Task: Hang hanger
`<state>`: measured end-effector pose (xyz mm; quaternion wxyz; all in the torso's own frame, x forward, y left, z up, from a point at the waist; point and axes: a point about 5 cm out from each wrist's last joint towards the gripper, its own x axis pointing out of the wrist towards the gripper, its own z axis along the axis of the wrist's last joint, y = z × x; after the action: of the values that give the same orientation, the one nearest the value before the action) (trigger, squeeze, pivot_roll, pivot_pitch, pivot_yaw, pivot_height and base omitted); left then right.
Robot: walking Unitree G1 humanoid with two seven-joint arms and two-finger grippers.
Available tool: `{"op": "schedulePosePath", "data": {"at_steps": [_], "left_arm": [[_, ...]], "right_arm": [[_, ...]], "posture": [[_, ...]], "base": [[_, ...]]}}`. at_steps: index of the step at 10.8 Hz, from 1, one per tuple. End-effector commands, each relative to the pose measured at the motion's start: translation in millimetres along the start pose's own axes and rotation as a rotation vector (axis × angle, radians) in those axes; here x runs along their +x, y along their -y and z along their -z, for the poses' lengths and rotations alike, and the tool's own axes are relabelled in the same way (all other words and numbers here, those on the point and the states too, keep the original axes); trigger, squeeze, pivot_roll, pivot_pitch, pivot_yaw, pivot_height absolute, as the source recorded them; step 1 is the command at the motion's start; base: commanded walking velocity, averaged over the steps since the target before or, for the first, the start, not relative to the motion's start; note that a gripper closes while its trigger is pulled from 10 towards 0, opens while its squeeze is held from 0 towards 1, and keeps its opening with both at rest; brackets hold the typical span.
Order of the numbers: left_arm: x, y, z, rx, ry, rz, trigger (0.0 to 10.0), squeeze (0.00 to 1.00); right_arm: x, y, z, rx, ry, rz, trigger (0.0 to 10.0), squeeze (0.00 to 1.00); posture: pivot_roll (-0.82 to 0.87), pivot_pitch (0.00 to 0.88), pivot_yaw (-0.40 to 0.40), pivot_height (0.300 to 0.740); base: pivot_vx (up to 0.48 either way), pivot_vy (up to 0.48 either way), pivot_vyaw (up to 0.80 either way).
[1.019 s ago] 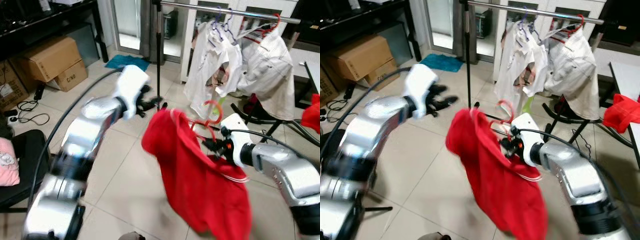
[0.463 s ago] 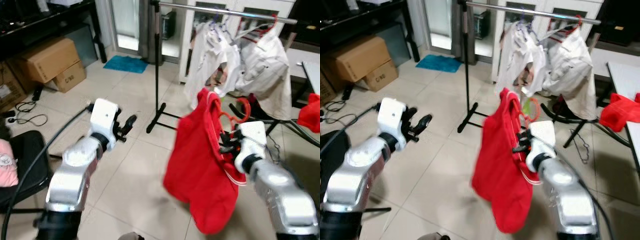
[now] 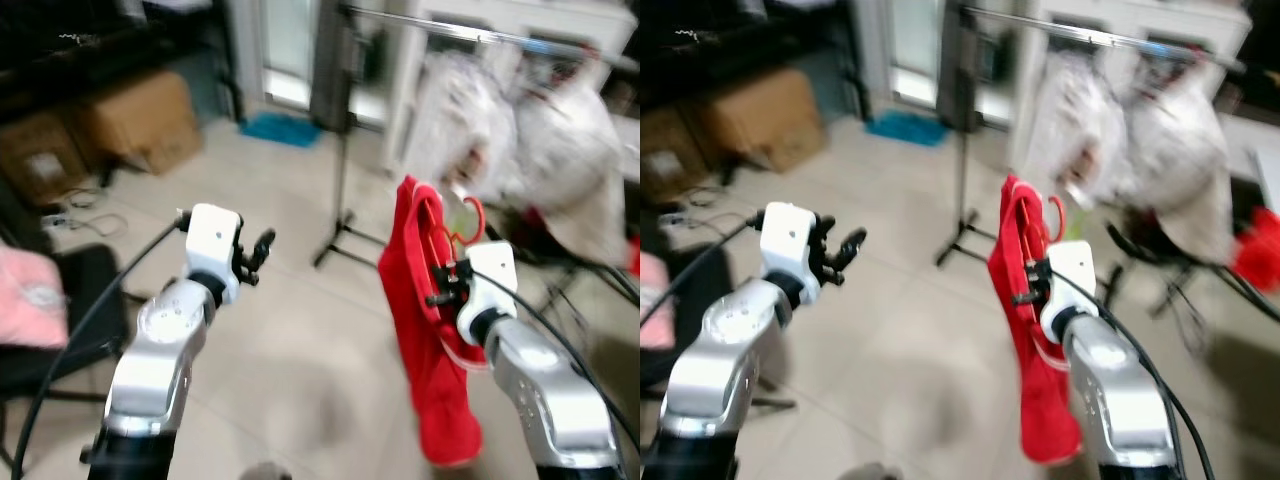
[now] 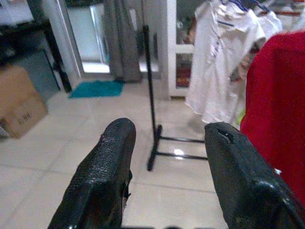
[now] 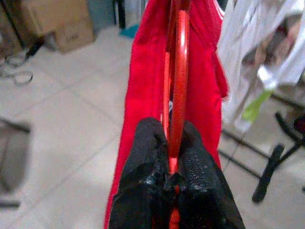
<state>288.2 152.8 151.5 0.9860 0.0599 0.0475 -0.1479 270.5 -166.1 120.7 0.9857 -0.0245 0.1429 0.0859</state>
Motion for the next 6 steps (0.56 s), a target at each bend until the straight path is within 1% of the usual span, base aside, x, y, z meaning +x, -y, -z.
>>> {"op": "schedulePosePath", "data": {"at_steps": [1, 2, 3, 4, 6], "left_arm": [[1.0, 0.0, -5.8, 0.021, 0.021, -0.011, 10.0, 0.00], [1.0, 0.6, -5.8, 0.018, 0.021, -0.009, 10.0, 0.00], [0.8, 0.2, -5.3, 0.019, 0.019, -0.007, 10.0, 0.00], [0.8, 0.3, -4.9, 0.015, 0.023, -0.002, 10.0, 0.00], [2.7, 3.4, -6.4, 0.008, 0.039, 0.013, 10.0, 0.00]], "right_arm": [[2.3, -4.4, -14.8, -0.038, 0.090, 0.000, 10.0, 0.00], [1.8, -7.3, -15.0, -0.023, 0.104, -0.010, 10.0, 0.00], [1.7, -8.0, -13.9, -0.007, 0.096, -0.002, 10.0, 0.00], [1.1, -9.4, -11.3, 0.032, 0.075, 0.001, 10.0, 0.00], [0.0, -11.0, -11.5, 0.027, 0.085, -0.007, 10.0, 0.00]], "posture": [[-0.01, 0.000, 0.001, 0.740], [-0.01, 0.000, 0.004, 0.740], [-0.01, 0.000, 0.005, 0.740], [-0.01, 0.000, 0.007, 0.740], [-0.02, 0.000, 0.013, 0.740]], "base": [[0.304, 0.000, 0.54], [0.322, 0.000, 0.00], [0.319, 0.000, 0.00], [0.315, 0.000, 0.00], [0.317, 0.000, 0.00]]}}
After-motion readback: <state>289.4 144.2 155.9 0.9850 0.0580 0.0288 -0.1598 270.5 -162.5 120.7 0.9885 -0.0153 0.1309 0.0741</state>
